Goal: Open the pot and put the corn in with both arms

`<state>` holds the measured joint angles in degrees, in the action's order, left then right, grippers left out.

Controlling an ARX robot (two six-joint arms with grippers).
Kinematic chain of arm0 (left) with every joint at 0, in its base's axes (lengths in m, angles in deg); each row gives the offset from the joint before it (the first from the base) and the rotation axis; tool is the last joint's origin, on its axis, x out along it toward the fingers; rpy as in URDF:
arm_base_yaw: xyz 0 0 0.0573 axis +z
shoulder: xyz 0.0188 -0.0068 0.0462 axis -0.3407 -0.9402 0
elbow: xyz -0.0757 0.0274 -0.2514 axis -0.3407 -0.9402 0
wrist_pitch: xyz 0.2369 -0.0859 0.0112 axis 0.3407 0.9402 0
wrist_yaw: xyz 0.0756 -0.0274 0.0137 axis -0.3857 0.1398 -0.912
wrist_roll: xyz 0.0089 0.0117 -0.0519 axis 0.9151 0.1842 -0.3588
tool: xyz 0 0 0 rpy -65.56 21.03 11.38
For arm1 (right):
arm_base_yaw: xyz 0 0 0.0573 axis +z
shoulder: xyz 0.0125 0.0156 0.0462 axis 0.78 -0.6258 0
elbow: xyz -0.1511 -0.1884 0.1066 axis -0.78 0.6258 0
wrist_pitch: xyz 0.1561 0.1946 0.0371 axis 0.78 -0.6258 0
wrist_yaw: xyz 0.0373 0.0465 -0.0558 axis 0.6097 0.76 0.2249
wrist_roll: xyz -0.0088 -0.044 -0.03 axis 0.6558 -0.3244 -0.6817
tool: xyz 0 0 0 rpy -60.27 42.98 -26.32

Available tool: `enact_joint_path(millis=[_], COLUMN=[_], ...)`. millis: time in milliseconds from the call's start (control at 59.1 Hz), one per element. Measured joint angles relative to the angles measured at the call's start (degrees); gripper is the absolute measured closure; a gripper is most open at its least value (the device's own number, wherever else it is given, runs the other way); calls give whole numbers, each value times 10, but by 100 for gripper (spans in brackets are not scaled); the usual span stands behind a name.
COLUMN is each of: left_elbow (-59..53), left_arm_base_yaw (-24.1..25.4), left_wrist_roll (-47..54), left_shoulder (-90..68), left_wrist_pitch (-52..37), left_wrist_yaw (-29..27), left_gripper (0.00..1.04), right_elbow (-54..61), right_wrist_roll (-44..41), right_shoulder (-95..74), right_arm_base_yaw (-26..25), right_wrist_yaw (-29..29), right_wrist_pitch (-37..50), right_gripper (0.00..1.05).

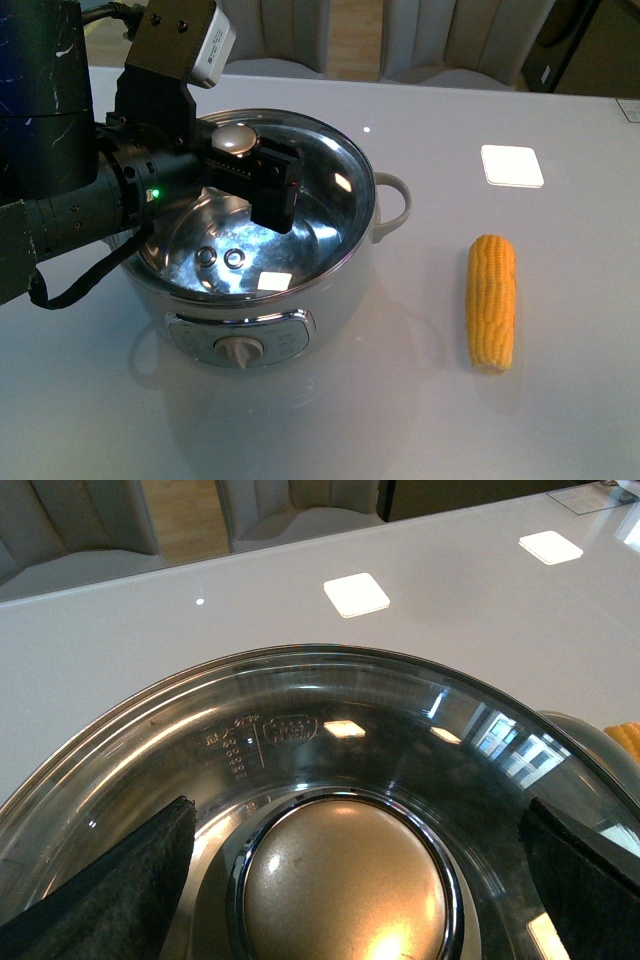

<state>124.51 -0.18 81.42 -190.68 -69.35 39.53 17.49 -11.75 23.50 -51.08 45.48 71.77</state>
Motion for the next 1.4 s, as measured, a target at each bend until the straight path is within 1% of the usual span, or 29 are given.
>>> enact_joint_path(millis=[948, 1016, 1151, 1185, 1253, 1286, 1320, 1354, 1405], left_elbow=[0, 0, 0, 1, 1, 1, 1, 1, 1], left_arm_base_yaw=[-2, -2, -1, -2, -2, -2, -2, -2, -2], left_wrist_roll=[-3, -3, -2, -2, -1, -2, -2, 1, 3], left_shoulder=[-1, -1, -1, -1, -1, -1, -1, -1, -1], left_wrist_pitch=[11, 11, 11, 11, 11, 11, 11, 10, 10], left_wrist_yaw=[-3, -5, -11, -11, -9, -10, -9, -10, -12], left_gripper=[7, 12, 30, 35, 47, 50, 57, 59, 60], right_elbow=[0, 0, 0, 0, 0, 0, 0, 0, 0], right_wrist_roll=[0, 0, 0, 0, 0, 0, 0, 0, 0], right_shoulder=[0, 0, 0, 0, 0, 0, 0, 0, 0], right_arm_base_yaw=[0, 0, 0, 0, 0, 0, 0, 0, 0], right_wrist_yaw=[0, 0, 0, 0, 0, 0, 0, 0, 0], right_wrist_pitch=[0, 0, 0, 0, 0, 0, 0, 0, 0], right_gripper=[9, 9, 9, 9, 9, 9, 9, 9, 9])
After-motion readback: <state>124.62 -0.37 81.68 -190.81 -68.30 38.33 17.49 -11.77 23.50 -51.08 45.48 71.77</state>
